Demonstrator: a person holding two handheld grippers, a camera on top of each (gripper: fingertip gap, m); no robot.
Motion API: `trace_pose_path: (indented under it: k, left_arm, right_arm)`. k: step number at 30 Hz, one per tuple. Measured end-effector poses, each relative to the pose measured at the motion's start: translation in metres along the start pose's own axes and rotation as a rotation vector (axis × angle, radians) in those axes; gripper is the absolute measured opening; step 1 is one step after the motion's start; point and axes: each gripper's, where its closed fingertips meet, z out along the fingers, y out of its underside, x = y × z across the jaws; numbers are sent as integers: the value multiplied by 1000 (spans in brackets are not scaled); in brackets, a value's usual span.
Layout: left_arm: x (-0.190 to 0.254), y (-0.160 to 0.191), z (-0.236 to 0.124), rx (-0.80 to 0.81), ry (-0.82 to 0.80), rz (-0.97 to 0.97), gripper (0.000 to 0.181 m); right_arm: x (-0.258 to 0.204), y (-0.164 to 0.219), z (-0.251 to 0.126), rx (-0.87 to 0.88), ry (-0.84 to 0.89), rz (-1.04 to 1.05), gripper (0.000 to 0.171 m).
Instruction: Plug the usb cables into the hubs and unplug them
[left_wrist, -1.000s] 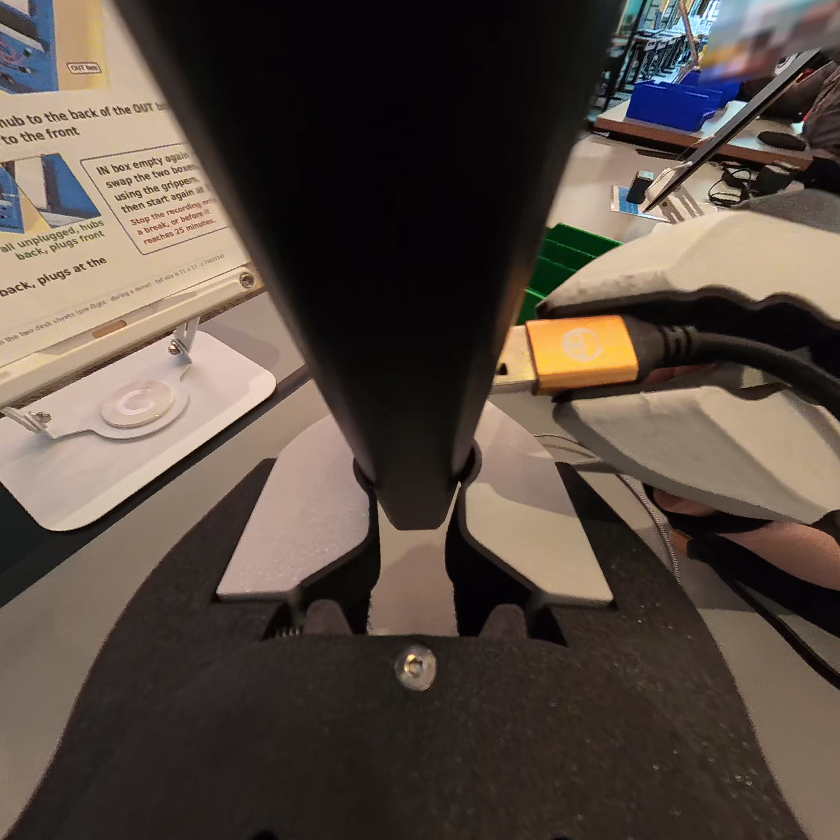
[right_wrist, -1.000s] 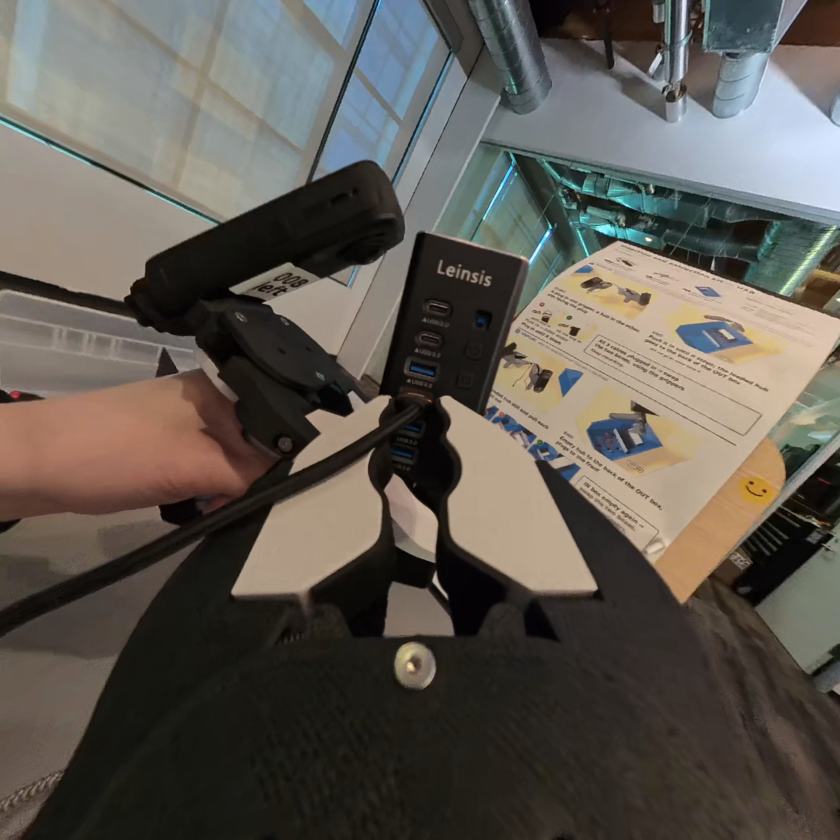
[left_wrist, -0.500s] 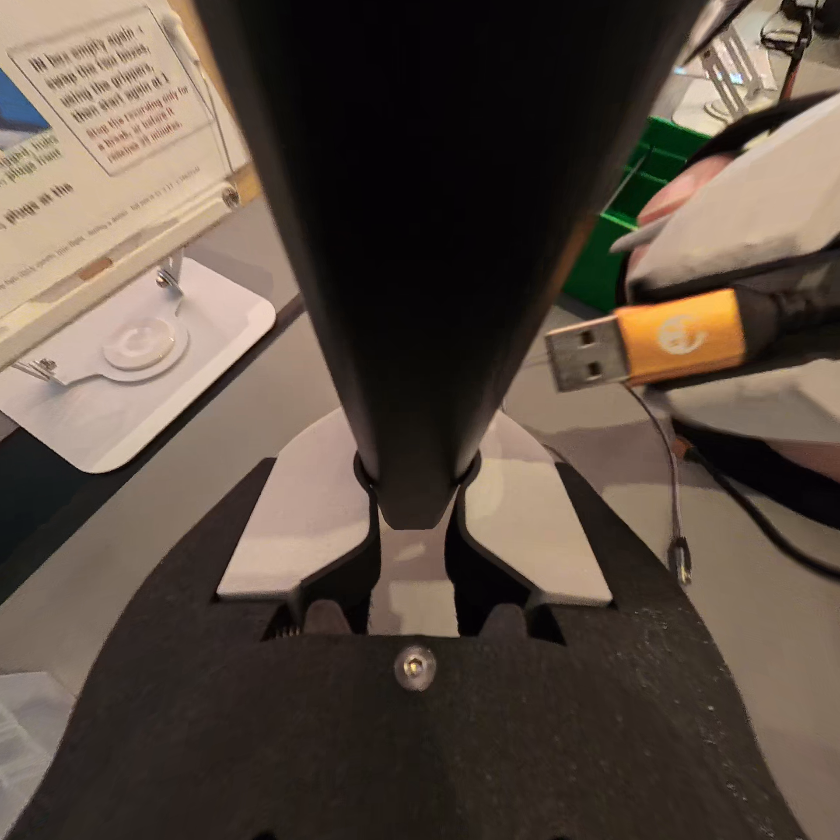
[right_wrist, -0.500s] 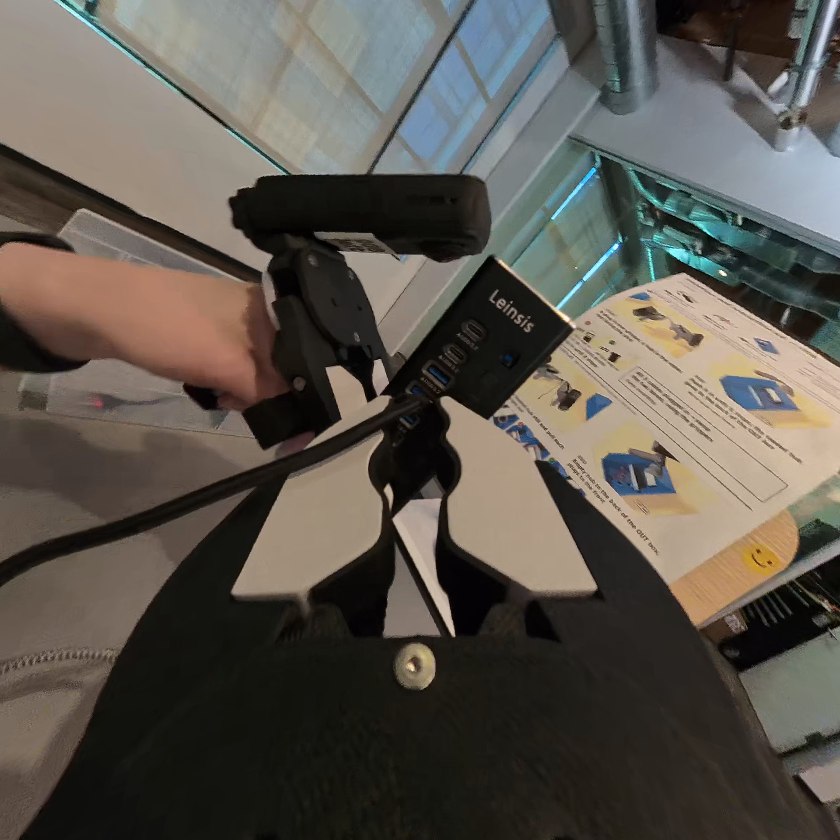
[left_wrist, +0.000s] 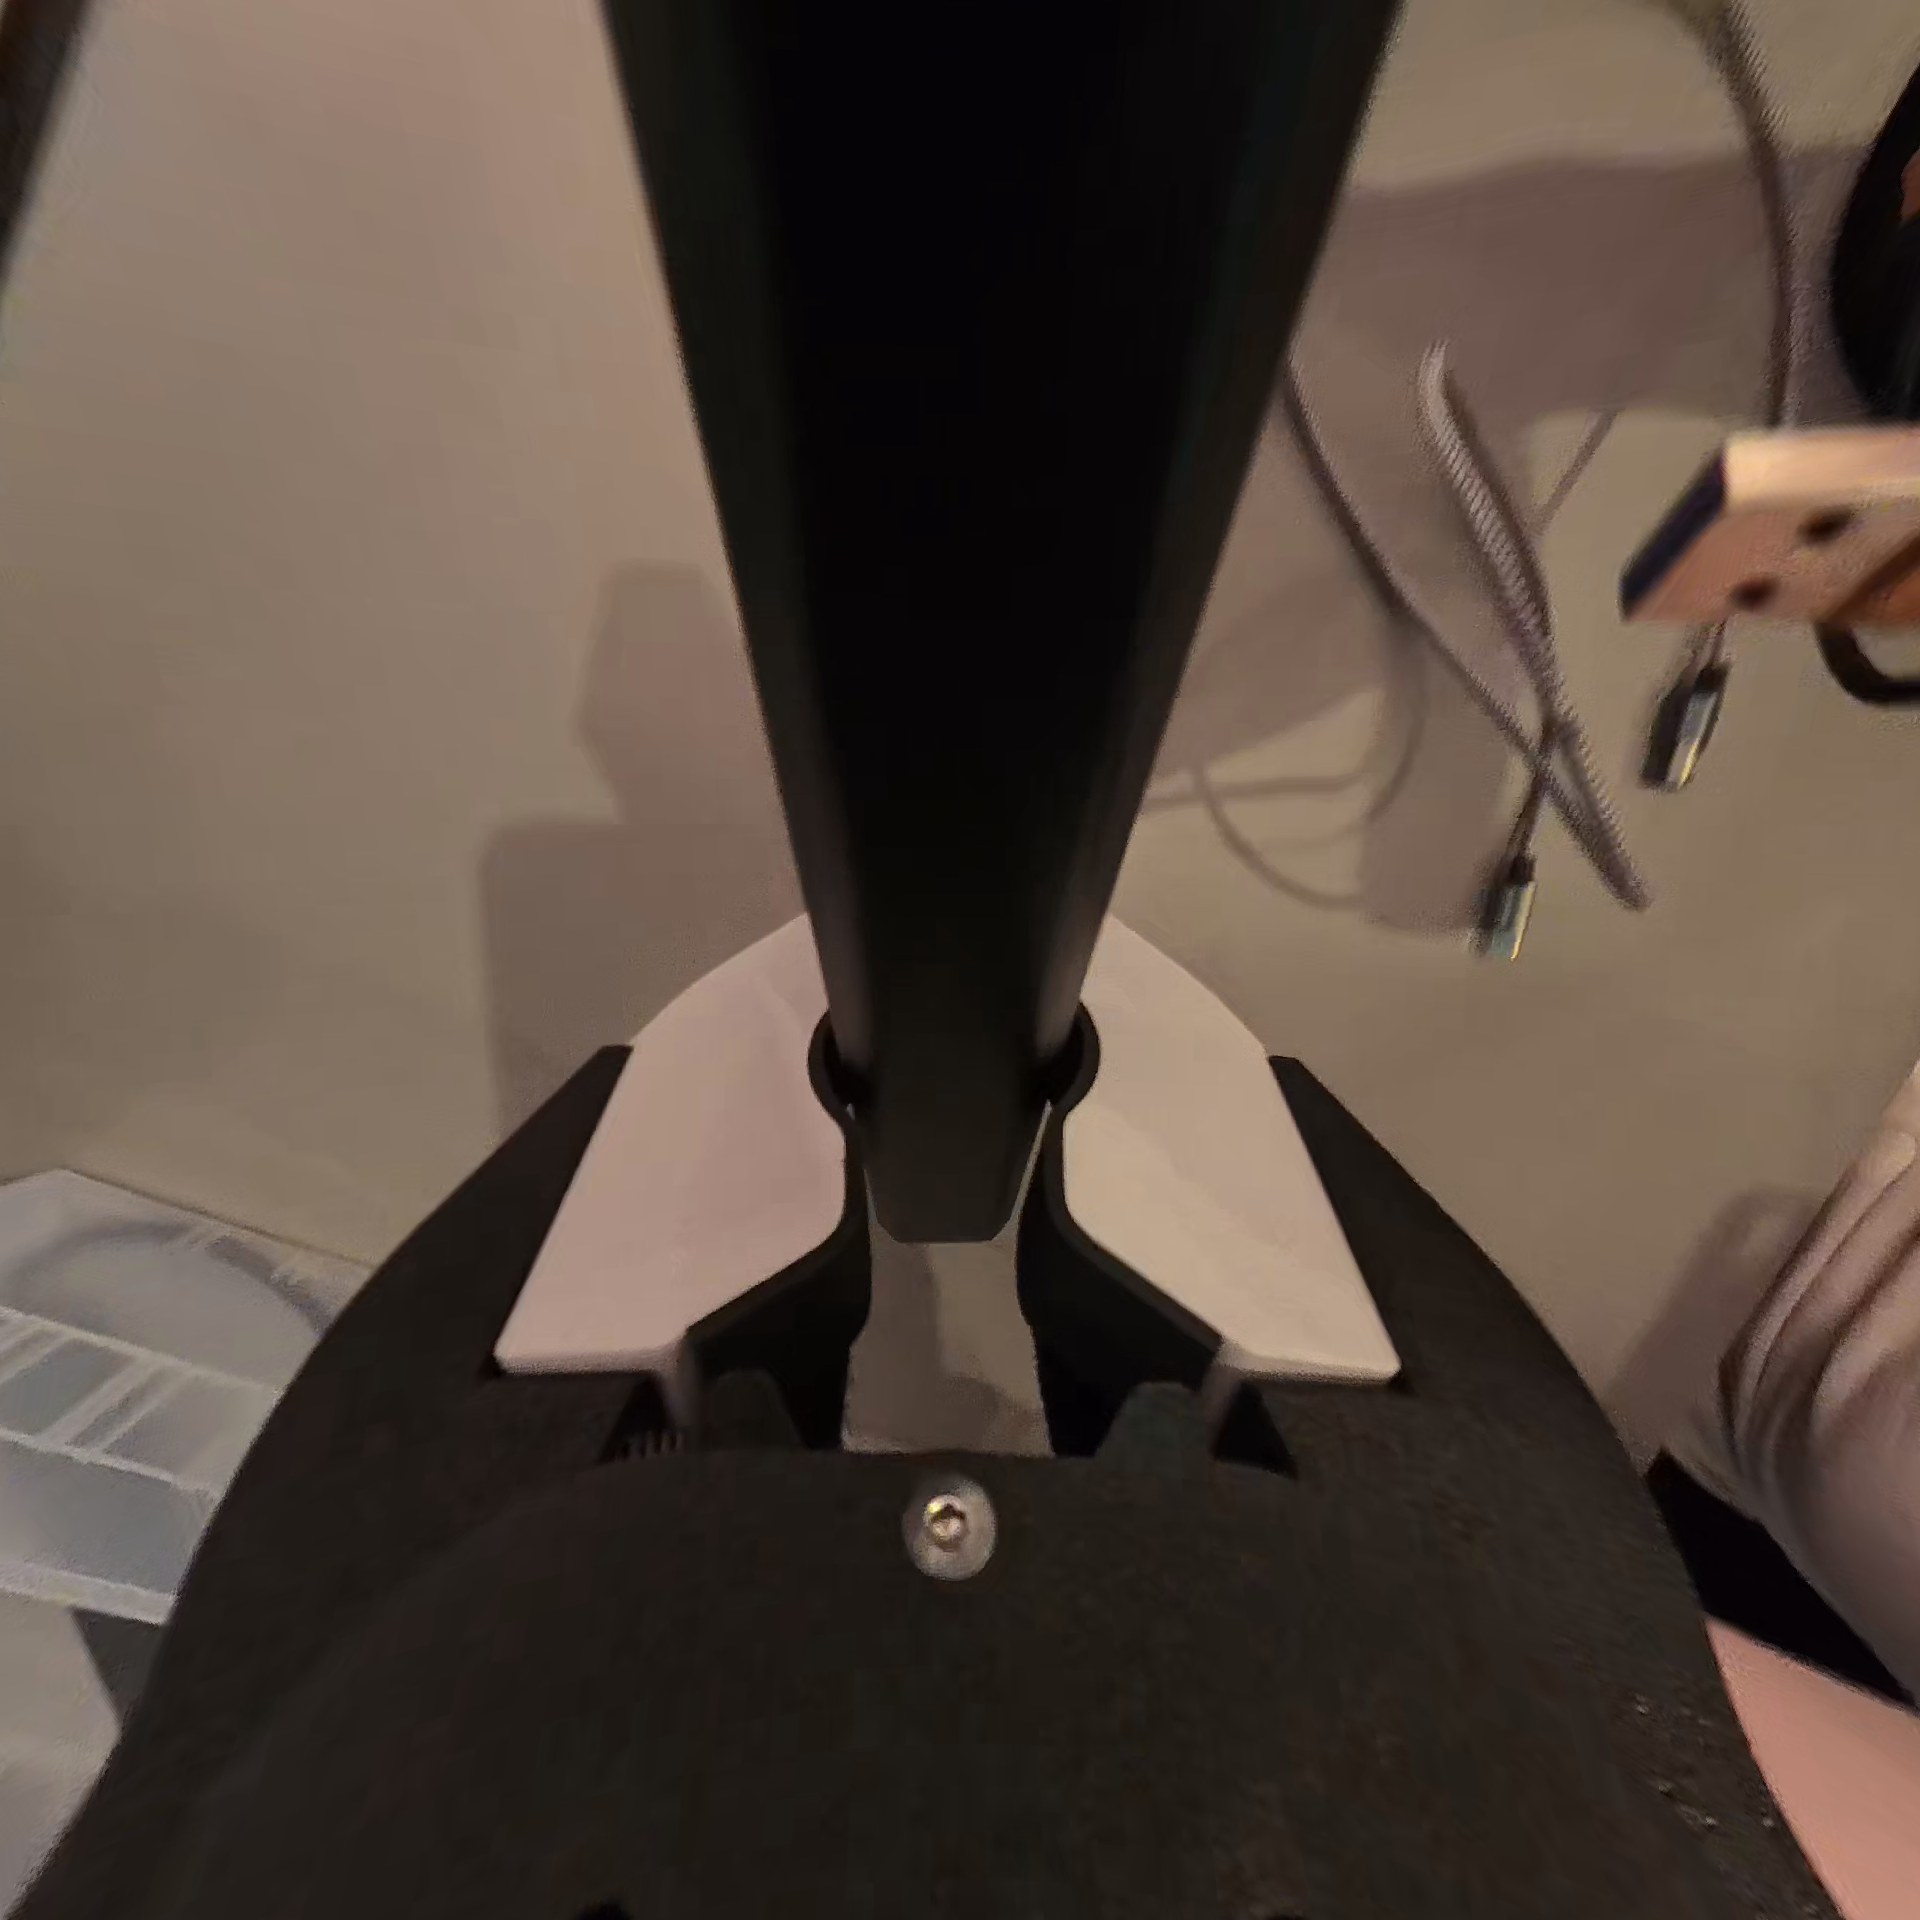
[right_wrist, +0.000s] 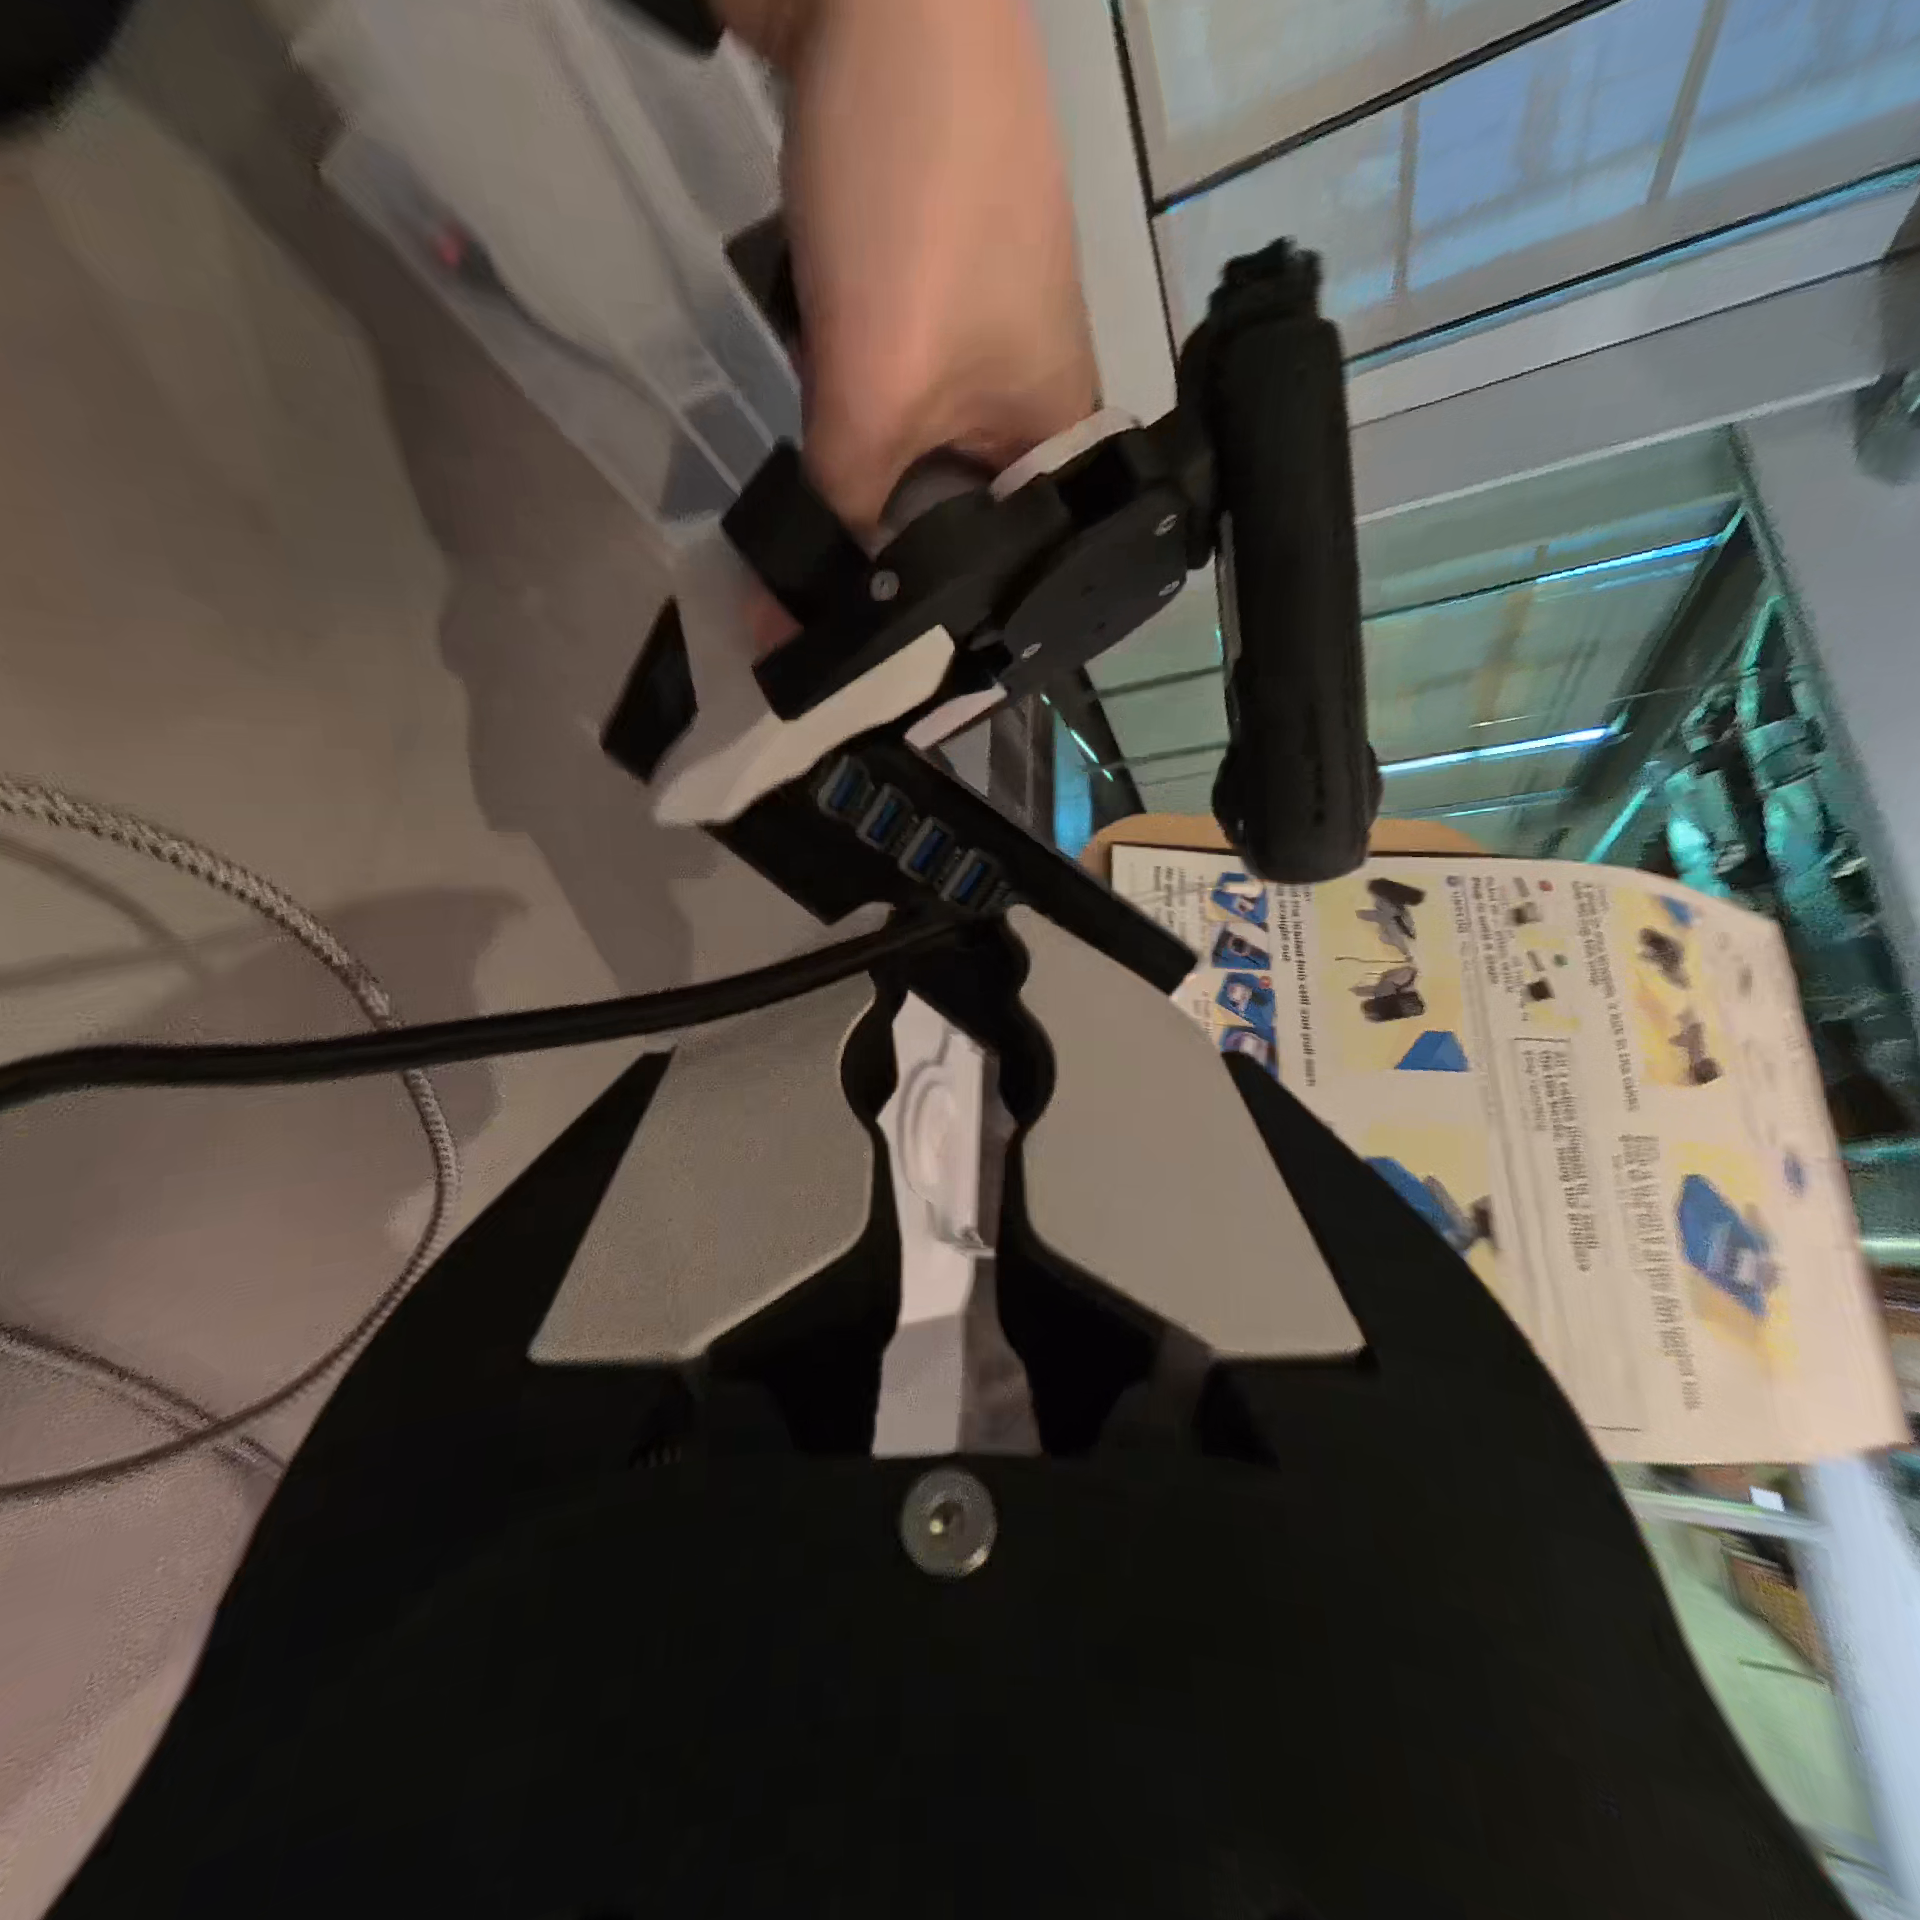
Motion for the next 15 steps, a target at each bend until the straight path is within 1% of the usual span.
trace_pose_path:
  k: [3,5,7,10,11,15]
  left_arm:
    - [6,21,7,-130,30,47,30]
    - [14,37,9,-220,60,108,30]
    - [21,47,10,-274,84,155,30]
    - [30,44,10,-268,119,141,29]
    - [28,52,11,-316,101,153,31]
    - [26,48,10,-283,110,146,30]
  right_arm:
    - [-15,3,11,-38,-2,-152,15]
    - [-23,0,16,-27,-15,-194,15]
    - [-33,-3,20,-13,-49,-213,16]
    - [-51,-11,24,19,-130,-203,16]
    - [-54,-11,25,12,-147,-206,16]
    - [-54,-12,25,25,-159,-157,16]
